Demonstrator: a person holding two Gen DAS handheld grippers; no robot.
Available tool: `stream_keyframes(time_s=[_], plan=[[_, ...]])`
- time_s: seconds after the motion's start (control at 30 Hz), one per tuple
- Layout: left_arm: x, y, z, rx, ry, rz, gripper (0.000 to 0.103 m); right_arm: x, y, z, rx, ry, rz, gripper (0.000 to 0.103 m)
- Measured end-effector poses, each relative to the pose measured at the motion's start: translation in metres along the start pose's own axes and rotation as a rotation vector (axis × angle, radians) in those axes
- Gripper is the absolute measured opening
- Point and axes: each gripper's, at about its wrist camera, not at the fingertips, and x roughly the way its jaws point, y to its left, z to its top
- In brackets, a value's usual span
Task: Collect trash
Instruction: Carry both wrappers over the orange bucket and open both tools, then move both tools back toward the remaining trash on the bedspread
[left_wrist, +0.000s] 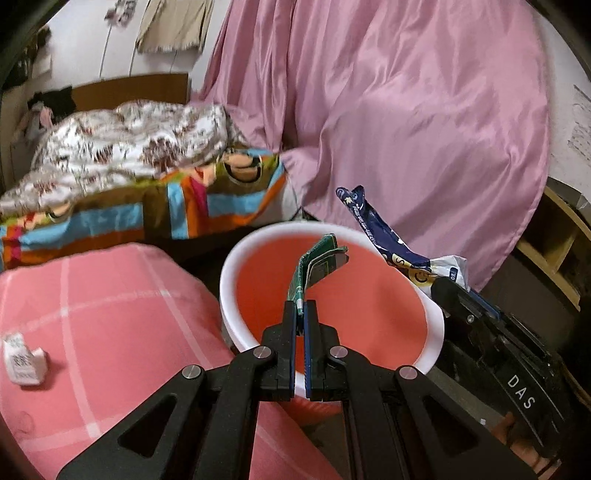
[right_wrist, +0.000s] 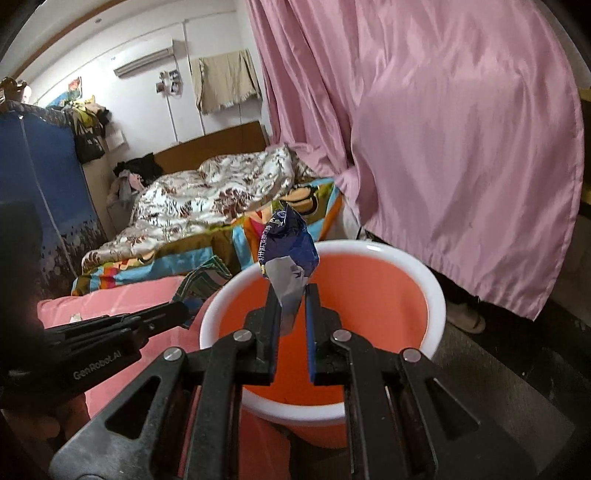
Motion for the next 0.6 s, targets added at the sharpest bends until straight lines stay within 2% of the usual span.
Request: stream_keyframes(time_s=[0.3, 0.43, 0.6], plan=[[0.015, 0.008, -0.004, -0.053, 0.085, 0.002, 0.004, 0.009, -0.008, -0.004, 0.043, 0.053, 0.003, 0.021], [0.018, 0.013, -0.002, -0.082, 0.116, -0.009, 0.010, 0.009, -0.005, -0.003, 0.050, 0.065, -0.003, 0.022], [0.011, 0.014, -0.002, -0.088, 0.098, -0.003, 0.022, 0.008, -0.006, -0.002, 0.056, 0.060, -0.003, 0.031]])
